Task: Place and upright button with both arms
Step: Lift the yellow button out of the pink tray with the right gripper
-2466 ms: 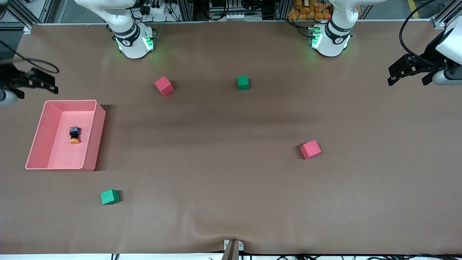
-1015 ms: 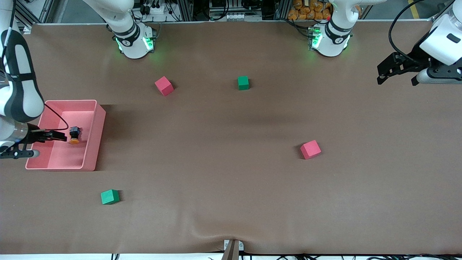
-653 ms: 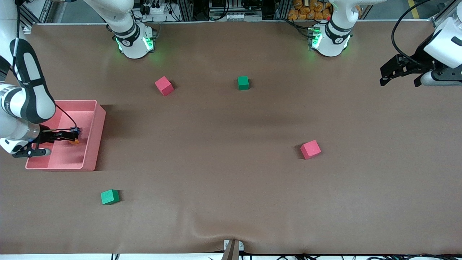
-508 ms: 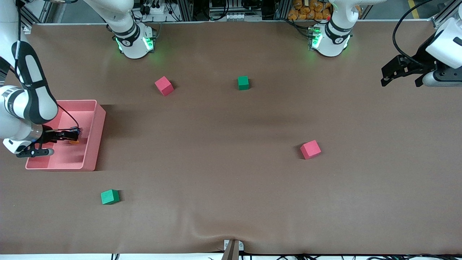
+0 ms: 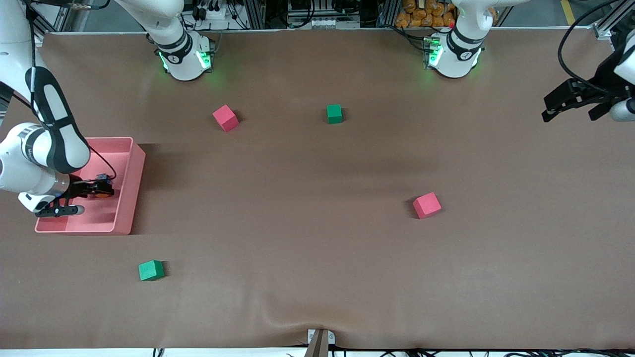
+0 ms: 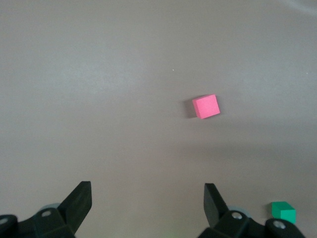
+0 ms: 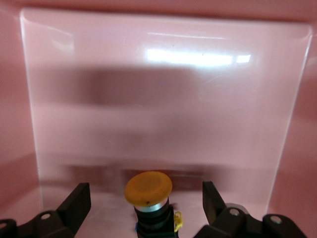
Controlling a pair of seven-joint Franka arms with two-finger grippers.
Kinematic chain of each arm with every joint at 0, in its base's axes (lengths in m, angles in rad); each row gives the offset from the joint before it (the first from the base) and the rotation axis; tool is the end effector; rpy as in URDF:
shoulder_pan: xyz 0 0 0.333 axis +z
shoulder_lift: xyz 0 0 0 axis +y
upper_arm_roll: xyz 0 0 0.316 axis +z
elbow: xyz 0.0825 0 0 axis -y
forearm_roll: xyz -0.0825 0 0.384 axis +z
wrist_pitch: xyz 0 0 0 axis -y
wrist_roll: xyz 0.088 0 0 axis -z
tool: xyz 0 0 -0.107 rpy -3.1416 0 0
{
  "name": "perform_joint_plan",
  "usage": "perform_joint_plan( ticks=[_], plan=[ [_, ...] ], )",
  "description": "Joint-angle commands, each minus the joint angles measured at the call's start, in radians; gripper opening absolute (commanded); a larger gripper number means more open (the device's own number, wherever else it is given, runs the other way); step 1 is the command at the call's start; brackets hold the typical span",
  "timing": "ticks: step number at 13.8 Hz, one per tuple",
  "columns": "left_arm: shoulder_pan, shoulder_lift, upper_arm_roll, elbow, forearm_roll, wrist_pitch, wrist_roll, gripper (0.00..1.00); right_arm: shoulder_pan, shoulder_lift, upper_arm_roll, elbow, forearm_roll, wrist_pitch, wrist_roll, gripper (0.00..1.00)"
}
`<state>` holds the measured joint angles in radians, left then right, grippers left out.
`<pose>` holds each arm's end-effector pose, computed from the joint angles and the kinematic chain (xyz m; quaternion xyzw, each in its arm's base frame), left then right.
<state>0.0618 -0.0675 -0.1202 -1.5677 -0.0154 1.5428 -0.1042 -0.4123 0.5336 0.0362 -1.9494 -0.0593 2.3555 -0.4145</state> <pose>0.5297 -0.0352 0.6598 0.9995 0.0226 0.0207 0.0053 0.5630 -0.2237 0.1928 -0.9972 -0.0395 0.0624 0.0149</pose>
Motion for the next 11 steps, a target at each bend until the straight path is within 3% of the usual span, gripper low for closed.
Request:
perform_joint_plan(
  ticks=[1,5,6,9,11],
  plan=[
    [0.012,0.003,-0.007,0.02,0.009,-0.003,0.004,1.0,-0.031,0.006,0.019,-0.019,0.015,0.053,-0.036,0.84],
    [0.012,0.009,-0.007,0.02,0.009,-0.003,0.003,1.0,-0.033,0.014,0.021,-0.011,0.015,0.058,-0.041,0.28],
    [0.01,0.011,-0.007,0.02,0.009,-0.001,0.003,1.0,-0.034,0.014,0.021,-0.008,0.015,0.056,-0.047,0.18],
    [0.01,0.017,-0.007,0.021,0.008,0.006,0.003,1.0,-0.034,0.013,0.021,0.003,0.015,0.05,-0.047,0.02],
    [0.006,0.018,-0.009,0.021,0.008,0.029,0.001,1.0,-0.034,0.011,0.021,0.021,0.015,0.032,-0.047,0.0]
  ],
)
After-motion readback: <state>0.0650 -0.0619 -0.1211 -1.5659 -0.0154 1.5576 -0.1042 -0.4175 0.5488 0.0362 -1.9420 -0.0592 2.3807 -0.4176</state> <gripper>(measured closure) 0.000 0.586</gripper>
